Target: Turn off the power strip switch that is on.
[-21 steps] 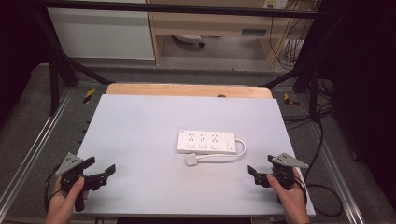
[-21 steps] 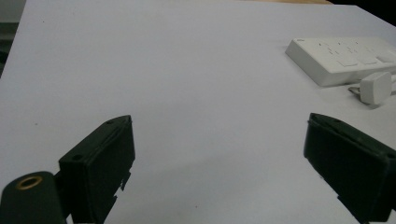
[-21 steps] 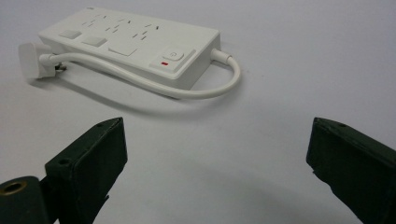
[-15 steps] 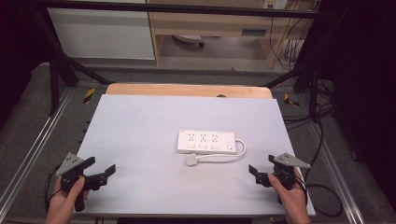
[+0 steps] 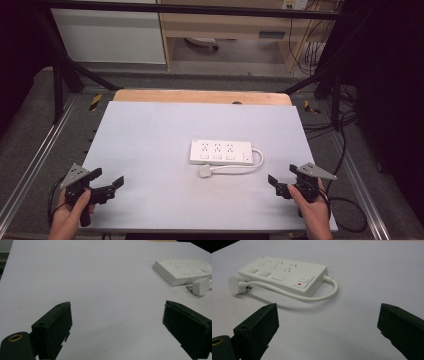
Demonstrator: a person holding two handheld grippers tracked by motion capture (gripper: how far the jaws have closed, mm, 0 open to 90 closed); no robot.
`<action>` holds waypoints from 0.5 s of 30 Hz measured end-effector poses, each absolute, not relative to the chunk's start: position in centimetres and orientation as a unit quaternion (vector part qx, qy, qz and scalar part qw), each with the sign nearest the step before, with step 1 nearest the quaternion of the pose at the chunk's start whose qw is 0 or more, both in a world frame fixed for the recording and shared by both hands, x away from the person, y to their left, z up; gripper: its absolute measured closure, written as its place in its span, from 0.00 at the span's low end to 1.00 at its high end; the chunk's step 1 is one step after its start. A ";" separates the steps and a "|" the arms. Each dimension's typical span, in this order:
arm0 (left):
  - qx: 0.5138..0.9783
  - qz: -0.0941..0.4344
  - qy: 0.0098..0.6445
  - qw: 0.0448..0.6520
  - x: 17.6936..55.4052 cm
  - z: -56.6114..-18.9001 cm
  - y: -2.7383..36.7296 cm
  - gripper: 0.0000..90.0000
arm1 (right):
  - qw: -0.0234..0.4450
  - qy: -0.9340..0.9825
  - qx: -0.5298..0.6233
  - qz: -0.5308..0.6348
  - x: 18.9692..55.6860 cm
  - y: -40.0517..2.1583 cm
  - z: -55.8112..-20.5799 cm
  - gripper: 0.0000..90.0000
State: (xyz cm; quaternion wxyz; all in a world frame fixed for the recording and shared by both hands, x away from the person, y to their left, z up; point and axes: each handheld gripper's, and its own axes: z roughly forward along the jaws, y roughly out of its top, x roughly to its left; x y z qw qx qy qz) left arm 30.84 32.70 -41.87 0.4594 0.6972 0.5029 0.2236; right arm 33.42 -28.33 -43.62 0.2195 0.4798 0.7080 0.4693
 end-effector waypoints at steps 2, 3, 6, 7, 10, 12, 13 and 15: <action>0.697 0.223 0.503 0.460 30.8 -41.9 32.7 0.10 | 0.222 0.707 0.479 0.470 33.4 -28.4 -43.5 0.05; 0.697 0.223 0.503 0.460 30.8 -41.9 32.7 0.10 | 0.224 0.706 0.478 0.471 33.4 -28.4 -43.4 0.05; 0.697 0.223 0.503 0.460 30.8 -41.9 32.7 0.10 | 0.227 0.705 0.477 0.473 33.4 -28.4 -43.4 0.05; 0.697 0.224 0.503 0.459 30.8 -41.9 32.7 0.10 | 0.228 0.705 0.477 0.473 33.4 -28.4 -43.3 0.05; 0.698 0.223 0.503 0.459 30.8 -41.9 32.7 0.10 | 0.228 0.705 0.476 0.474 33.3 -28.4 -43.3 0.05; 0.697 0.224 0.503 0.459 30.8 -41.9 32.7 0.10 | 0.229 0.704 0.476 0.475 33.3 -28.3 -43.2 0.05; 0.697 0.224 0.503 0.460 30.8 -41.9 32.7 0.10 | 0.231 0.704 0.473 0.476 33.2 -28.3 -43.1 0.05; 0.698 0.224 0.503 0.459 30.8 -41.9 32.7 0.10 | 0.232 0.700 0.475 0.480 33.2 -28.3 -43.0 0.05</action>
